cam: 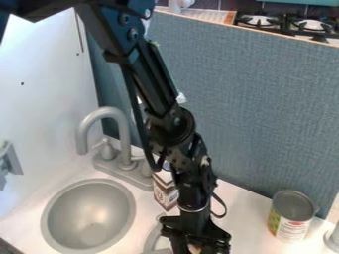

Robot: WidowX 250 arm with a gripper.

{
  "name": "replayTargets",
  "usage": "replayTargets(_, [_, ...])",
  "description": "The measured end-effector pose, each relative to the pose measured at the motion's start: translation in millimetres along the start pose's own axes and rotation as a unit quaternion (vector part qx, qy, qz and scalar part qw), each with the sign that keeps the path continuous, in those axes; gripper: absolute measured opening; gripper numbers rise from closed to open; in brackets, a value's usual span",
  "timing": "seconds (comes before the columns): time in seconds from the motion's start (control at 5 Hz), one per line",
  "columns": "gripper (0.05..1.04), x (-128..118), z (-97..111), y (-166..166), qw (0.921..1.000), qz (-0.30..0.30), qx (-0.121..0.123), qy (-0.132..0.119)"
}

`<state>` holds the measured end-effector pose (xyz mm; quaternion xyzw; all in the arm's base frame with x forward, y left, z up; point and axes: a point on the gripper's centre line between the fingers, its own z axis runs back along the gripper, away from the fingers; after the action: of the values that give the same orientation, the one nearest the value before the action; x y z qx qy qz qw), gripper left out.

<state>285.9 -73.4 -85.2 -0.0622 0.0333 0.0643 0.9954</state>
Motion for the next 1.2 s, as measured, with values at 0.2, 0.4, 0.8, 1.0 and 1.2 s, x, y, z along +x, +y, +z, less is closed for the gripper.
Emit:
replayTargets(0.2, [0.579, 5.7, 0.9, 3.7, 0.9998, 0.017, 0.006, -0.011])
replayTargets(0.4, [0.579, 11.1, -2.2, 4.7, 0.9995, 0.026, 0.015, -0.007])
replayTargets(0.8, [0.664, 14.4, -3.1, 5.3, 0.999, 0.037, 0.013, 0.018])
replayTargets(1.0, [0.948, 12.9, -3.6, 5.4, 0.9992, 0.036, 0.008, 0.015])
replayTargets(1.2, [0.999, 7.0, -3.6, 6.9, 0.9992, 0.035, 0.006, 0.017])
